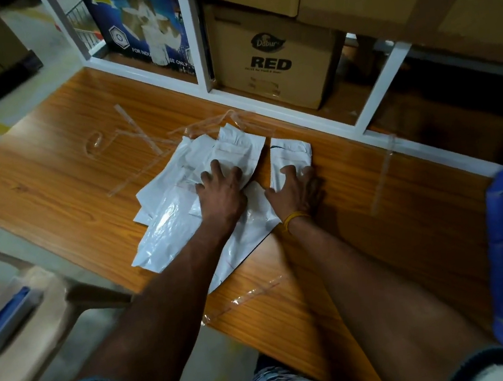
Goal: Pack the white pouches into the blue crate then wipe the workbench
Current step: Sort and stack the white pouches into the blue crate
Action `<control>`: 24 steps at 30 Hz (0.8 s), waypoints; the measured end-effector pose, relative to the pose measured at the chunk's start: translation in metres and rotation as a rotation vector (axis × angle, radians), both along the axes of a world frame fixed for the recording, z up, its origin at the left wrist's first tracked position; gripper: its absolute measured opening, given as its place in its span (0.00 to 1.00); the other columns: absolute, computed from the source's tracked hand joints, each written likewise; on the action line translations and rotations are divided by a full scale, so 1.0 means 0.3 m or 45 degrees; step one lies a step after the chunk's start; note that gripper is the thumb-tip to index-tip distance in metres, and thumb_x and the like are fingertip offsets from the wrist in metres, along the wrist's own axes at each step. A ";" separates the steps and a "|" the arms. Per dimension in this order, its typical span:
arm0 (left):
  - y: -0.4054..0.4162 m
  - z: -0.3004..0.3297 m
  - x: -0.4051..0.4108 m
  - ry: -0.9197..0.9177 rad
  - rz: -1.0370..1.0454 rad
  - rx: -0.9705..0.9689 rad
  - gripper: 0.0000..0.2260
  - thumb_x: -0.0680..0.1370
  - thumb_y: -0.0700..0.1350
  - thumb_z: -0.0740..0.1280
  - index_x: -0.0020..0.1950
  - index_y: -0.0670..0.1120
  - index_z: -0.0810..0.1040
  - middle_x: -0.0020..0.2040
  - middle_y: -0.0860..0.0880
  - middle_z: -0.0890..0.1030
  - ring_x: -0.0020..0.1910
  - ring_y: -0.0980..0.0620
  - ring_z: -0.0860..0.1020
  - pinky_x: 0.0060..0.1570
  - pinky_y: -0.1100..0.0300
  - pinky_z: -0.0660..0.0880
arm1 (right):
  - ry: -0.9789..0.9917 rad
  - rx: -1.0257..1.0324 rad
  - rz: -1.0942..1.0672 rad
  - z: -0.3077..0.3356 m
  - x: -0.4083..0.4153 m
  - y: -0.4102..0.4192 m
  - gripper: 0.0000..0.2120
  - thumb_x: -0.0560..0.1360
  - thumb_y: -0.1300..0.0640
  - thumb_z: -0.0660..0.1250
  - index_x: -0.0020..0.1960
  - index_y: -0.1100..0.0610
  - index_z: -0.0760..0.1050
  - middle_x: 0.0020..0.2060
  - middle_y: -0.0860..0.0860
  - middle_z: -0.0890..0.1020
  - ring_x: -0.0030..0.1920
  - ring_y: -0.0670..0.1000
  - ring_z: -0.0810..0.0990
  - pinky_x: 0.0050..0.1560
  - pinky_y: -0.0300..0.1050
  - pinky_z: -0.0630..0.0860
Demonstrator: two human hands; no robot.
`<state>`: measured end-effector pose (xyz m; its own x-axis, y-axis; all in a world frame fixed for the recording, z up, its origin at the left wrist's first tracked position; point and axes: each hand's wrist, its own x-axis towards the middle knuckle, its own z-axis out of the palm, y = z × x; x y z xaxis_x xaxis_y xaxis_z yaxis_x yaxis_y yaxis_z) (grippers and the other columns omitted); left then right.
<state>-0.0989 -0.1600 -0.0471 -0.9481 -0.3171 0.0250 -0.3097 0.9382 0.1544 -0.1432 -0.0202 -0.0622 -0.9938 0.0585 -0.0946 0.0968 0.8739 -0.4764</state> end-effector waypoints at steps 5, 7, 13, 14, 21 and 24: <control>0.014 0.042 0.015 0.045 0.022 0.077 0.15 0.76 0.44 0.64 0.62 0.48 0.74 0.65 0.40 0.68 0.58 0.35 0.71 0.53 0.45 0.73 | 0.125 -0.073 0.006 0.020 0.082 0.037 0.25 0.67 0.44 0.72 0.62 0.45 0.72 0.67 0.57 0.68 0.65 0.62 0.68 0.62 0.59 0.69; 0.026 0.066 0.040 0.097 0.057 0.146 0.14 0.75 0.44 0.64 0.60 0.47 0.76 0.64 0.40 0.69 0.56 0.35 0.72 0.51 0.46 0.74 | 0.188 -0.082 0.006 0.042 0.130 0.053 0.25 0.67 0.44 0.72 0.62 0.45 0.72 0.66 0.56 0.69 0.64 0.61 0.70 0.60 0.56 0.70; 0.089 0.173 0.224 0.367 0.082 0.421 0.15 0.72 0.45 0.66 0.58 0.51 0.77 0.69 0.44 0.69 0.61 0.39 0.73 0.48 0.46 0.79 | 0.431 0.008 -0.008 0.187 0.314 0.107 0.27 0.68 0.40 0.68 0.64 0.45 0.71 0.64 0.54 0.70 0.61 0.58 0.71 0.56 0.53 0.73; 0.096 0.191 0.266 0.420 0.088 0.461 0.14 0.72 0.45 0.67 0.58 0.52 0.78 0.69 0.45 0.69 0.61 0.40 0.73 0.47 0.46 0.79 | 0.475 0.017 -0.010 0.214 0.356 0.115 0.27 0.68 0.39 0.67 0.65 0.45 0.71 0.64 0.54 0.69 0.60 0.57 0.71 0.56 0.53 0.73; 0.137 0.309 0.537 0.591 0.018 0.599 0.14 0.72 0.45 0.68 0.58 0.53 0.77 0.70 0.48 0.68 0.62 0.45 0.72 0.46 0.58 0.69 | 0.649 -0.040 -0.109 0.357 0.675 0.169 0.25 0.69 0.39 0.65 0.64 0.45 0.72 0.65 0.52 0.69 0.63 0.55 0.69 0.59 0.51 0.71; 0.178 0.351 0.630 0.635 -0.041 0.643 0.14 0.73 0.45 0.68 0.58 0.52 0.77 0.70 0.47 0.68 0.63 0.45 0.71 0.48 0.56 0.72 | 0.680 -0.042 -0.130 0.405 0.789 0.209 0.26 0.69 0.39 0.65 0.65 0.45 0.71 0.66 0.52 0.69 0.64 0.55 0.69 0.60 0.51 0.72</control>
<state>0.0903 -0.1066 0.0583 -0.8711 -0.3762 0.3156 -0.0623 0.7223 0.6888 0.0935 0.0426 0.0594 -0.8936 0.1630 0.4182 -0.0821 0.8566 -0.5094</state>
